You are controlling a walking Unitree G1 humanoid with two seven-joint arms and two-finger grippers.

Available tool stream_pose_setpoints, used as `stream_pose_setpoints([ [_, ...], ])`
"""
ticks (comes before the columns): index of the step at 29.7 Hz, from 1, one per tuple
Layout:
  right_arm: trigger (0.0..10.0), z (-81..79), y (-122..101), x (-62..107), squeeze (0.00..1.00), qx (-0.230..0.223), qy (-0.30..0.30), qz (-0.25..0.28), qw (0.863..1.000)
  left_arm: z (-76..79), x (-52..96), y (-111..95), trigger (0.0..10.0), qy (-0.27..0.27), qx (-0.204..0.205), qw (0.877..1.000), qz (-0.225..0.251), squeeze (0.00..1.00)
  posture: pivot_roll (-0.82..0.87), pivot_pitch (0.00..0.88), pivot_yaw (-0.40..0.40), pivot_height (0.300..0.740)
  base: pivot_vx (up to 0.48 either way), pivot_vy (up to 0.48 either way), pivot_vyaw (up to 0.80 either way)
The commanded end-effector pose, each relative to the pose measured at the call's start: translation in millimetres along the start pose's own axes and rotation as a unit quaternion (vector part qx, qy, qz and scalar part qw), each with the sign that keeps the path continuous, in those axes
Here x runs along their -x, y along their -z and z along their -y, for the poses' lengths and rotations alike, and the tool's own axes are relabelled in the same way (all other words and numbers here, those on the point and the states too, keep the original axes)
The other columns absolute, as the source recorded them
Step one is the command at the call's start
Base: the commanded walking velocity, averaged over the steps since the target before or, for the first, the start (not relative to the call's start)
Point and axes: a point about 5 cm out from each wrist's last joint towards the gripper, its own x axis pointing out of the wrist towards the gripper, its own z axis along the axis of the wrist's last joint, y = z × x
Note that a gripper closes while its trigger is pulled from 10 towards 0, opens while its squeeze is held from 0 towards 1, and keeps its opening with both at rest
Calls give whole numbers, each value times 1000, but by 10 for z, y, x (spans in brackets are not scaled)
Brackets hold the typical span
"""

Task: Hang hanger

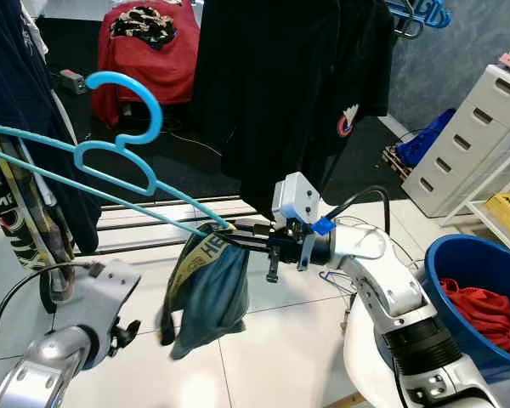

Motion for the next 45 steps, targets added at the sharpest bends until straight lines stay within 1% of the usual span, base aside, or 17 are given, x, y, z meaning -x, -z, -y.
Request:
stream_pose_setpoints([
  [1,10000,-8,-60,-35,0,-1,-18,11,1000,51,10,96,10000,0,21,1000,-9,0,-41,272,-205,740,0,0,0],
  [7,10000,18,-91,-66,0,-7,-49,9,999,116,102,216,10000,-10,48,999,-16,0,-53,265,-254,740,0,0,0],
  [13,10000,68,-92,-104,0,-35,-65,9,997,221,169,336,10000,-22,27,999,-24,0,-66,276,-292,740,0,0,0],
  [18,10000,55,-70,-132,0,-39,-74,4,996,237,198,367,10000,-19,37,999,-29,0,-64,278,-295,740,0,0,0],
  [21,10000,48,-15,-129,0,-21,-71,-10,997,282,273,268,10000,-2,104,994,-16,0,-46,274,-284,740,0,0,0],
  [22,10000,48,-15,-129,0,-21,-71,-10,997,282,273,268,10000,-2,104,994,-16,0,-46,274,-284,740,0,0,0],
  [23,10000,52,3,-121,0,-16,-64,-13,998,293,285,122,10000,6,116,993,9,0,-37,270,-278,740,0,0,0],
  [24,10000,57,8,-113,0,-14,-58,-13,998,300,278,-25,10000,10,107,994,35,0,-37,270,-278,740,0,0,0],
  [25,10000,57,8,-113,0,-14,-58,-13,998,300,278,-25,10000,10,107,994,35,0,-37,270,-278,740,0,0,0],
  [26,10000,60,6,-114,0,-15,-55,-11,998,330,223,-204,10000,23,69,995,68,0,-32,261,-267,740,0,0,0],
  [28,10000,55,3,-117,0,-15,-54,-9,998,437,24,-455,10000,57,16,992,109,0,-45,252,-249,740,0,0,0],
  [31,10000,89,11,-45,0,-12,-40,-19,999,620,-215,-632,10000,83,-11,988,132,0,-63,234,-210,740,0,0,0],
  [35,10000,109,12,-7,0,-10,-32,-23,999,672,-273,-680,10000,85,-17,986,141,0,-63,234,-210,740,0,0,0],
  [36,10000,135,0,68,0,-10,-21,-28,999,692,-330,-725,10000,66,-44,986,148,0,-90,228,-168,740,0,0,0],
  [39,10000,169,-16,169,0,-8,-5,-34,999,705,-381,-787,10000,42,-76,985,152,0,-90,228,-168,740,0,0,0],
  [40,10000,188,-26,254,0,-6,9,-40,999,689,-389,-810,10000,38,-83,984,153,0,-109,224,-131,740,0,0,0],
  [45,10000,238,-22,464,0,4,42,-60,997,591,-386,-779,10000,35,-87,986,137,0,-117,225,-115,740,0,0,0],
])
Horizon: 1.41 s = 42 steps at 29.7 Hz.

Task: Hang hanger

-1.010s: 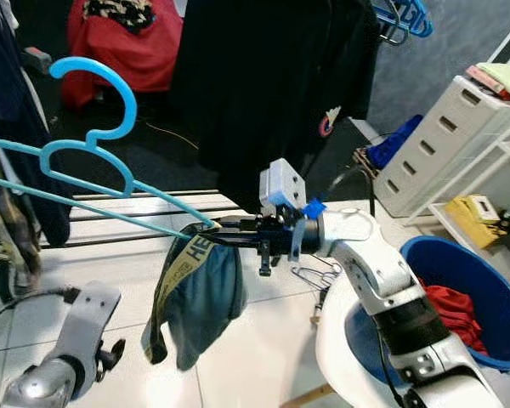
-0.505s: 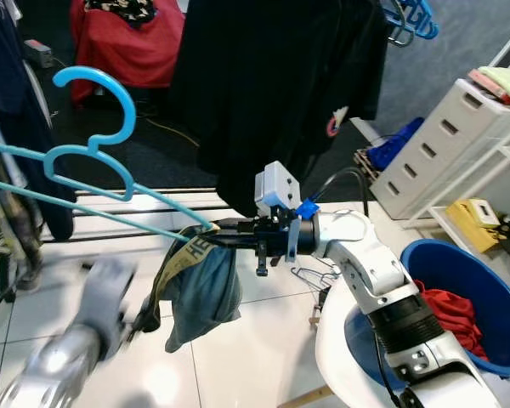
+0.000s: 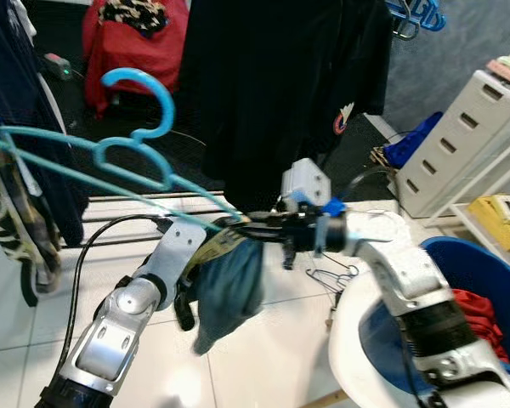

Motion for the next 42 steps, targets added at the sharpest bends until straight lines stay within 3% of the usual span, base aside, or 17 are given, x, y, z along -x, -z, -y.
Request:
stream_pose_setpoints([
  [1,10000,-14,7,41,0,-1,4,3,1000,62,5,85,10000,16,1,1000,-18,0,-117,225,-115,740,0,0,0],
  [2,10000,19,-32,81,0,7,6,0,1000,37,24,186,10000,16,-5,999,-37,0,-116,230,-110,740,0,0,0],
  [6,10000,61,-116,87,0,18,2,5,1000,66,10,244,10000,21,-3,999,-48,0,-126,229,-111,740,0,0,0],
  [11,10000,175,-313,65,0,35,-6,20,999,326,-157,130,10000,47,27,998,-37,0,-133,228,-116,740,0,0,0],
  [12,10000,189,-337,57,0,36,-7,22,999,410,-205,97,10000,56,31,997,-35,0,-133,228,-116,740,0,0,0],
  [13,10000,197,-366,45,0,38,-10,23,999,627,-304,48,10000,82,28,996,-30,0,-139,232,-118,740,0,0,0],
  [14,10000,197,-371,42,0,39,-11,23,999,691,-328,42,10000,90,24,995,-29,0,-139,232,-118,740,0,0,0],
  [23,10000,192,-384,35,0,39,-12,24,999,778,-365,77,10000,103,27,994,-36,0,-148,243,-116,740,0,0,0],
  [25,10000,193,-395,45,0,38,-13,25,999,767,-399,144,6784,95,28,994,-47,0,-155,246,-111,740,0,0,0],
  [27,10000,195,-400,49,0,37,-13,25,999,765,-410,173,6784,93,27,994,-51,0,-156,247,-110,740,0,0,0],
  [28,10000,197,-408,52,0,37,-13,25,999,766,-420,200,4667,91,26,994,-55,0,-158,248,-109,740,0,0,0],
  [29,10000,197,-408,52,0,37,-13,25,999,766,-420,200,4667,91,26,994,-55,0,-158,248,-109,740,0,0,0],
  [31,10000,201,-429,56,0,36,-15,28,999,780,-465,247,2039,87,21,994,-62,0,-158,252,-112,740,0,0,0],
  [33,10000,201,-429,56,0,36,-15,28,999,780,-465,247,2039,87,21,994,-62,0,-158,252,-112,740,0,0,0],
  [34,10000,199,-435,54,0,35,-16,30,999,785,-486,262,588,84,20,994,-64,0,-163,245,-113,740,0,0,0],
  [35,10000,192,-439,50,0,34,-19,31,999,789,-509,273,0,77,19,995,-65,0,-167,243,-116,740,0,0,0],
  [42,10000,153,-454,40,0,34,-32,32,998,783,-545,294,0,53,21,996,-67,0,-181,233,-120,740,0,0,0],
])
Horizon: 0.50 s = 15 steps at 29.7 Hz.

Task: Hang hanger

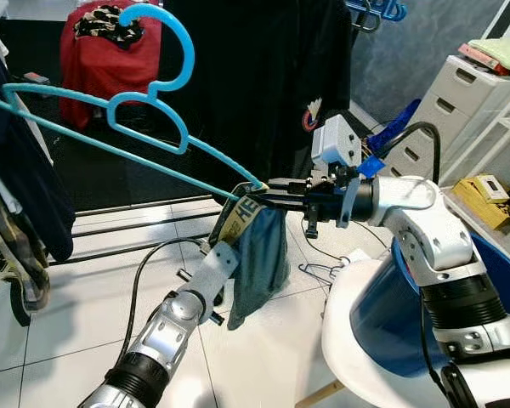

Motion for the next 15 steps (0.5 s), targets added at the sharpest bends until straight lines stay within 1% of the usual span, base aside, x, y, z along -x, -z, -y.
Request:
stream_pose_setpoints([
  [1,10000,-2,-61,28,0,9,-5,4,1000,101,-21,30,0,8,0,1000,-6,0,-184,231,-120,740,0,0,0],
  [6,10000,7,-63,39,0,9,-5,1,1000,93,-41,46,0,4,-4,1000,-6,0,-188,228,-120,740,0,0,0],
  [8,10000,3,-59,57,0,9,-6,-3,1000,54,-51,66,0,0,-16,1000,-7,0,-192,230,-118,740,0,0,0],
  [11,10000,0,-57,64,0,9,-6,-5,1000,37,-61,75,0,-3,-20,1000,-7,0,-192,230,-118,740,0,0,0],
  [12,10000,-7,-56,74,0,9,-7,-7,1000,-52,-59,64,6039,-9,-26,1000,-7,0,-193,229,-114,740,0,0,0],
  [13,10000,-7,-56,74,0,9,-7,-7,1000,-52,-59,64,6039,-9,-26,1000,-7,0,-193,229,-114,740,0,0,0],
  [14,10000,-21,-57,87,0,10,-8,-9,1000,-176,-39,53,10000,-15,-36,999,-6,0,-192,228,-110,740,0,0,0],
  [15,10000,-42,-61,107,0,9,-13,-12,1000,-356,11,68,10000,-20,-51,998,-3,0,-187,227,-108,740,0,0,0],
])
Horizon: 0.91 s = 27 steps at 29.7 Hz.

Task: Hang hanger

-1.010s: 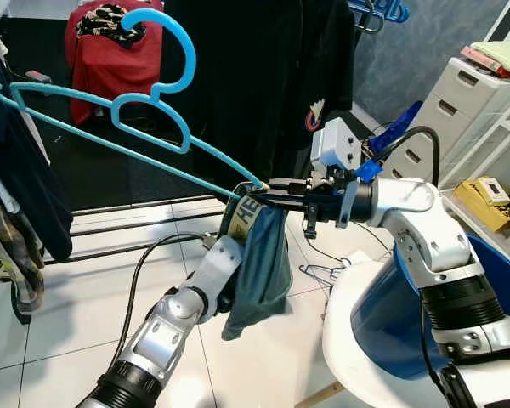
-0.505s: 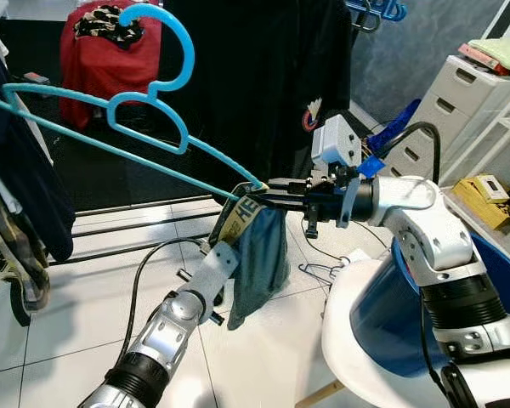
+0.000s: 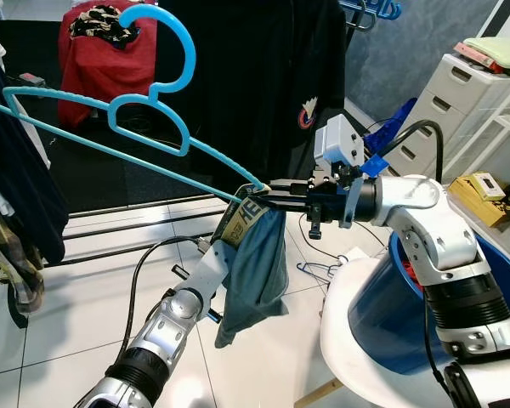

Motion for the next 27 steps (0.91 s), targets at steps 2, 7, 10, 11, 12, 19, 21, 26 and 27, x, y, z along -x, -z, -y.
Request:
stream_pose_setpoints([
  [2,10000,-66,-29,98,0,4,-14,-5,1000,-388,110,115,10000,-10,-36,999,-9,0,-183,227,-108,740,0,0,0],
  [7,10000,-241,-20,197,0,-1,-58,-19,998,-1000,334,319,10000,-40,-93,994,-30,0,-151,226,-102,740,0,0,0],
  [10,10000,-305,-17,227,0,-2,-74,-25,997,-1173,392,357,10000,-57,-106,992,-39,0,-148,222,-100,740,0,0,0],
  [11,10000,-378,-17,266,0,-3,-90,-31,995,-1385,472,385,10000,-78,-121,988,-50,0,-145,216,-96,740,0,0,0],
  [12,10000,-427,-22,296,0,-6,-100,-35,994,-1547,537,401,10000,-96,-131,985,-58,0,-145,214,-94,740,0,0,0],
  [19,10000,-500,-34,344,0,-8,-104,-43,994,-1797,664,473,10000,-131,-147,977,-79,0,-152,205,-76,740,0,0,0],
  [21,10000,-528,-24,373,0,-7,-107,-51,993,-1852,712,498,10000,-136,-153,975,-86,0,-154,200,-75,740,0,0,0],
  [26,10000,-625,76,500,0,9,-125,-98,987,-1946,913,615,10000,-68,-188,974,-104,0,-134,201,-71,740,0,0,0],
  [27,10000,-625,76,500,0,9,-125,-98,987,-1946,913,615,10000,-68,-188,974,-104,0,-134,201,-71,740,0,0,0],
])
